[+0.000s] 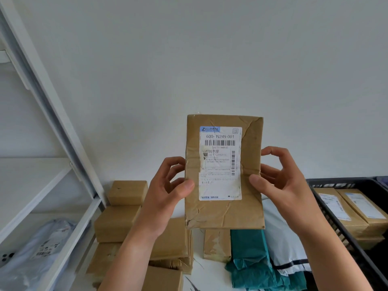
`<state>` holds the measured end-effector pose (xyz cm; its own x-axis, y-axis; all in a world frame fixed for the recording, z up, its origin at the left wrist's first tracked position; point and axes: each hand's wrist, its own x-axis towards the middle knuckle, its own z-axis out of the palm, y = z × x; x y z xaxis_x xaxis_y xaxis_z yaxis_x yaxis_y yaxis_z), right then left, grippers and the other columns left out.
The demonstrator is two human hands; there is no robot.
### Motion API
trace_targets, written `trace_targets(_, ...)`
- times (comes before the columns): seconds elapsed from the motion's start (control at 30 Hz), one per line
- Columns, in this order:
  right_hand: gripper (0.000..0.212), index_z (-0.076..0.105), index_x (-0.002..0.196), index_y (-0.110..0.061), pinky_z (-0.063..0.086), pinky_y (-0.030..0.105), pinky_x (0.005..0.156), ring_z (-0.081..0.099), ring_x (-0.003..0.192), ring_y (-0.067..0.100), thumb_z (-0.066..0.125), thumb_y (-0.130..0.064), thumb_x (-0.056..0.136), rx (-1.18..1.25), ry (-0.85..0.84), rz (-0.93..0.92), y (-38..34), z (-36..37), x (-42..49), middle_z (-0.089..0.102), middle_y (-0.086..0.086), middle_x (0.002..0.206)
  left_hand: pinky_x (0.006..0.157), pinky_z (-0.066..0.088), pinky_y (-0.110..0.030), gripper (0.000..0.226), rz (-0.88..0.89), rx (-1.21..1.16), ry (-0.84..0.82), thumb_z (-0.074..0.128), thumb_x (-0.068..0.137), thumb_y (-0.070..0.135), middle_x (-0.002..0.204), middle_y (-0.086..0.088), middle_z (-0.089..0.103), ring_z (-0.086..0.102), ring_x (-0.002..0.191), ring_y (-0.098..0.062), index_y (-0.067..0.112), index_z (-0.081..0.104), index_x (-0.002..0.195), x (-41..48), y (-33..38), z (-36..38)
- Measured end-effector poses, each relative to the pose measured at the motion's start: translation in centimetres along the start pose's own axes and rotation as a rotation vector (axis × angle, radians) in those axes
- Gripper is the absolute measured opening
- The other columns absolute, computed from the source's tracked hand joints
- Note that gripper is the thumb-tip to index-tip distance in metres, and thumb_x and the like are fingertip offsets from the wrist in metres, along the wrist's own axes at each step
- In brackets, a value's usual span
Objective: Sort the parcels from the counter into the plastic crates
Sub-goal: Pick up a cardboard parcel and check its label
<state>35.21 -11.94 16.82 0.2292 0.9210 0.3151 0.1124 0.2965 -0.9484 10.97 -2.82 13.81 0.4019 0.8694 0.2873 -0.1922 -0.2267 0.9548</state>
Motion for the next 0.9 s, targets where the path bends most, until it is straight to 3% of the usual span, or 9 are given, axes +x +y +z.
trace_targets(0.23, 0.049, 0.053, 0.118, -0.03, 0.064, 0.051, 0.083, 0.071, 0.101, 0.041, 0.077, -0.031, 0.076, -0.007, -0.02, -0.07, -1.6, 0.0, -0.4, 0.077, 0.01, 0.118, 0.093, 0.059, -0.06, 0.04, 0.054, -0.041, -0.018, 0.074, 0.073, 0.038, 0.126, -0.005, 0.072, 0.071, 0.114, -0.037, 0.042, 0.066, 0.112, -0.2, 1.1, -0.2)
trace_targets(0.33, 0.047, 0.054, 0.117, -0.034, 0.064, 0.054, 0.083, 0.073, 0.1, 0.038, 0.081, -0.029, 0.079, -0.014, -0.02, -0.091, -2.0, 0.1, -0.5, 0.078, 0.008, 0.118, 0.093, 0.058, -0.063, 0.042, 0.074, -0.047, -0.023, 0.075, 0.073, 0.038, 0.126, -0.006, 0.072, 0.07, 0.117, -0.039, 0.04, 0.066, 0.114, -0.3, 1.3, -0.3)
trace_targets(0.47, 0.061, 0.053, 0.12, -0.036, 0.065, 0.048, 0.08, 0.074, 0.102, 0.035, 0.088, -0.052, 0.073, -0.042, -0.02, -0.107, -2.3, 0.2, -0.6, 0.077, 0.005, 0.12, 0.094, 0.058, -0.064, 0.046, 0.09, -0.048, -0.023, 0.081, 0.069, 0.041, 0.125, -0.006, 0.072, 0.069, 0.119, -0.039, 0.042, 0.066, 0.113, -0.5, 1.5, -0.3)
trace_targets(0.67, 0.055, 0.051, 0.122, -0.033, 0.063, 0.049, 0.083, 0.074, 0.103, 0.035, 0.085, -0.037, 0.079, -0.075, -0.029, -0.108, -1.9, 0.5, -0.7, 0.077, 0.006, 0.12, 0.092, 0.06, -0.059, 0.045, 0.096, -0.053, -0.035, 0.081, 0.069, 0.042, 0.125, -0.006, 0.072, 0.068, 0.12, -0.039, 0.044, 0.067, 0.112, -0.5, 1.0, -0.8)
trace_targets(0.73, 0.055, 0.05, 0.123, -0.029, 0.063, 0.045, 0.08, 0.074, 0.101, 0.034, 0.088, -0.03, 0.083, -0.068, -0.017, -0.088, -1.3, 0.7, -0.6, 0.077, 0.006, 0.119, 0.093, 0.06, -0.058, 0.042, 0.079, -0.06, -0.03, 0.077, 0.07, 0.039, 0.125, -0.006, 0.072, 0.068, 0.12, -0.038, 0.043, 0.067, 0.111, -0.3, 0.4, -1.0)
trace_targets(0.83, 0.052, 0.051, 0.123, -0.026, 0.064, 0.04, 0.077, 0.075, 0.096, 0.027, 0.079, -0.027, 0.079, -0.06, 0.001, -0.047, -0.1, 1.0, -0.1, 0.078, 0.005, 0.117, 0.093, 0.06, -0.055, 0.045, 0.041, -0.056, -0.022, 0.082, 0.07, 0.044, 0.126, -0.005, 0.072, 0.069, 0.12, -0.035, 0.042, 0.066, 0.112, 0.1, -0.9, -1.3)
trace_targets(0.9, 0.051, 0.052, 0.124, -0.025, 0.064, 0.045, 0.082, 0.076, 0.097, 0.026, 0.079, -0.025, 0.081, -0.077, 0.01, -0.011, 1.0, 1.3, 0.5, 0.078, 0.003, 0.117, 0.094, 0.06, -0.054, 0.042, 0.009, -0.054, -0.005, 0.078, 0.072, 0.044, 0.126, -0.005, 0.073, 0.07, 0.119, -0.033, 0.043, 0.066, 0.113, 0.3, -2.0, -1.6)
